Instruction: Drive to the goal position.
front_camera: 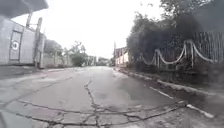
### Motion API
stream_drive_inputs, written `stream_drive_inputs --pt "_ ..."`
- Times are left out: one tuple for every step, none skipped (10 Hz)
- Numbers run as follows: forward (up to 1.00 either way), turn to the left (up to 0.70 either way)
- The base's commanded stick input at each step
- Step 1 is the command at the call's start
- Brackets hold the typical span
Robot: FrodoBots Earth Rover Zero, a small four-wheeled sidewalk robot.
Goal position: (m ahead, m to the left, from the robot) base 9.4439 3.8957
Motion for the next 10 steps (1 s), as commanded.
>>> stream_drive_inputs --pt "0.7 -0.07" --pt "0.7 -0.02" --pt "0.7 0.0" --pt "0.7 0.0" --pt "0.7 0.0" --pt "0.7 0.0" --pt "0.7 0.0" --pt "0.7 0.0" --pt "0.7 0.0" --pt "0.7 0.0"
